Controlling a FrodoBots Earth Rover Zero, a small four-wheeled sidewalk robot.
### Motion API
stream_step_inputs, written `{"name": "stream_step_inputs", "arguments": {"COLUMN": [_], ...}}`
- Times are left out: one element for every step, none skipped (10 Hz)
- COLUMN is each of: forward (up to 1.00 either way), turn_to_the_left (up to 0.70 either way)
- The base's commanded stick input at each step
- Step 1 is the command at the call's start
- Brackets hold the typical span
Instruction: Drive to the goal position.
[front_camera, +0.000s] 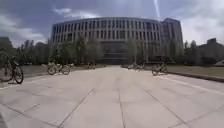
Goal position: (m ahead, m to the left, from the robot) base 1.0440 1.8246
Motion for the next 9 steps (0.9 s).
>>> {"name": "stream_step_inputs", "arguments": {"forward": [0.70, 0.70, 0.70, 0.70, 0.70, 0.70, 0.70, 0.70, 0.70], "turn_to_the_left": [0.00, 0.00, 0.00, 0.00, 0.00, 0.00, 0.00, 0.00, 0.00]}}
